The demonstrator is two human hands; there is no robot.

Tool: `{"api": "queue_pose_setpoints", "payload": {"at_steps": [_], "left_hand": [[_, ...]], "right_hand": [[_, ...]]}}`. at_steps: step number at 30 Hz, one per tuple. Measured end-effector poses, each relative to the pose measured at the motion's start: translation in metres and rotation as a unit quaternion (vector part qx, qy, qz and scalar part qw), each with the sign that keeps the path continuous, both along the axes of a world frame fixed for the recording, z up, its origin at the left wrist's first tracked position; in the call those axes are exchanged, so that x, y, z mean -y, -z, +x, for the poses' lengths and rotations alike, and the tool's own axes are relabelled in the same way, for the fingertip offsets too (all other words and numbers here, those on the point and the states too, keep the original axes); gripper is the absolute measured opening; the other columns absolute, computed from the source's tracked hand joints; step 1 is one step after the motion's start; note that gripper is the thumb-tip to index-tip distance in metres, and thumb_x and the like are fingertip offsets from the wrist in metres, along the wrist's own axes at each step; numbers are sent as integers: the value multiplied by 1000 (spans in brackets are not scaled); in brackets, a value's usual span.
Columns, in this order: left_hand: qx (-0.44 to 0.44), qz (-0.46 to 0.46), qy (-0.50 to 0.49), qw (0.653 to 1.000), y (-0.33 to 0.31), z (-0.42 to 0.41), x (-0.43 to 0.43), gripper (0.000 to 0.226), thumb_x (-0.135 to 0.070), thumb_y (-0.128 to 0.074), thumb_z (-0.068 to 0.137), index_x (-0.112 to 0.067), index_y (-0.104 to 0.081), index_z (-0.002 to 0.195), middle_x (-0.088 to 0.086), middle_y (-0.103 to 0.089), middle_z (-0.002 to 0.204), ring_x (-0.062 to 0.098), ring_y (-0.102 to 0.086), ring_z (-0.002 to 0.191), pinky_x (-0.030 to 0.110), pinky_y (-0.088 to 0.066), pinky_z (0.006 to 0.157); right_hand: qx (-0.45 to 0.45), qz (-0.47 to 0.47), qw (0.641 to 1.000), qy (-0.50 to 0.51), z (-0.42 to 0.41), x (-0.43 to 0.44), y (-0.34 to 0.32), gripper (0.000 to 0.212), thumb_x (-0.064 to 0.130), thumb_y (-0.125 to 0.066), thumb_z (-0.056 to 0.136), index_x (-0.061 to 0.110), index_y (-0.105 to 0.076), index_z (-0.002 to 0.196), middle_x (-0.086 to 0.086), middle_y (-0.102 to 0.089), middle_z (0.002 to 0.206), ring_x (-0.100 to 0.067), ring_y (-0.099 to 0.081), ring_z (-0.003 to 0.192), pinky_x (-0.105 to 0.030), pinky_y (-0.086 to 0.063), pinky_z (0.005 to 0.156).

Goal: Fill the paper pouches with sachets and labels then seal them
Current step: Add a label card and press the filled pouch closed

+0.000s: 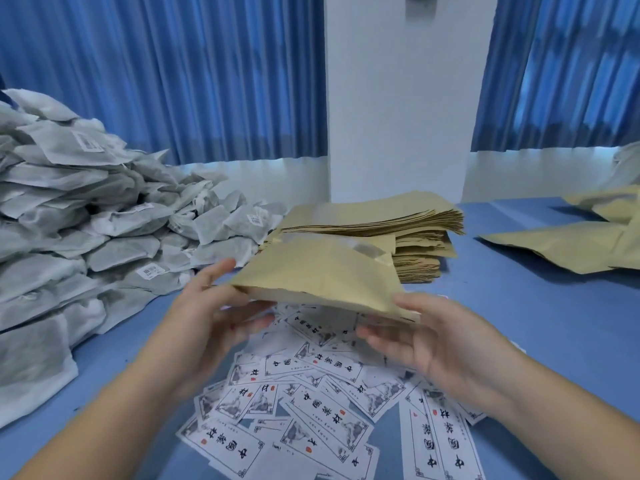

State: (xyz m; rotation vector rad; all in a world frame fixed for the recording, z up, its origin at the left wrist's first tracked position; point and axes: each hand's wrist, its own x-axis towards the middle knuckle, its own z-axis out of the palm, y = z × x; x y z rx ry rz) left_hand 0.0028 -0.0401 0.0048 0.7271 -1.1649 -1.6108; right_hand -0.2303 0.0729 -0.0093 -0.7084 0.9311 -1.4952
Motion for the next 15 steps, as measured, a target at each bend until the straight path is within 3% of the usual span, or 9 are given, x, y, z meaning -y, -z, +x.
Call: {"api": "queue_pose_setpoints", "payload": {"at_steps": [2,4,6,8,10,12,15], "left_hand": [[-120,90,62,987,-2,3,-1,58,-9,-53,69,-12,-48,127,28,-59,125,55,-62,98,64,-51,80],[-169,111,86,976,-4,5,-2,54,-21,-55,76,-9,-47,128,27,-61,121,54,-60,103,71,-45,83],[-187,111,94,971,-5,4,-4,50,-32,-58,81,-4,-49,122,22,-66,115,42,-65,102,66,-47,85],[-175,99,88,976,-5,1,-7,39,-24,-58,79,-1,-53,109,19,-68,108,32,-69,92,53,-56,74],[-184,90,61,977,-6,-3,-8,31,-10,-52,77,4,-55,105,19,-70,100,26,-72,81,38,-59,61],[-196,92,29,976,-5,-3,-7,27,-4,-49,80,4,-54,105,17,-72,93,22,-72,75,32,-59,56],[-199,84,12,976,-5,-2,-4,39,-5,-53,75,2,-56,113,16,-71,109,23,-72,90,38,-60,72]], "right_hand": [[-31,-29,999,-26,2,-2,2,43,-5,-59,79,-3,-54,122,-24,-69,105,-39,-69,92,-33,-58,66],[-66,-61,996,-8,5,-4,1,48,-8,-61,73,6,-57,119,-17,-72,101,-34,-71,87,-34,-58,65],[-120,-82,989,20,9,-8,0,51,1,-61,68,19,-59,116,-9,-73,101,-27,-71,87,-38,-58,67],[-178,-99,978,37,14,-12,0,52,7,-62,67,34,-60,111,-1,-73,101,-23,-71,92,-45,-58,75],[-211,-128,968,42,21,-16,-1,51,12,-62,68,50,-63,100,5,-72,102,-19,-70,93,-39,-58,74],[-226,-159,960,40,30,-22,-1,53,14,-62,71,59,-60,98,10,-71,105,-15,-70,93,-31,-59,71],[-239,-200,949,48,39,-28,2,65,13,-61,77,61,-46,118,17,-66,116,-9,-66,105,-25,-54,88]]}}
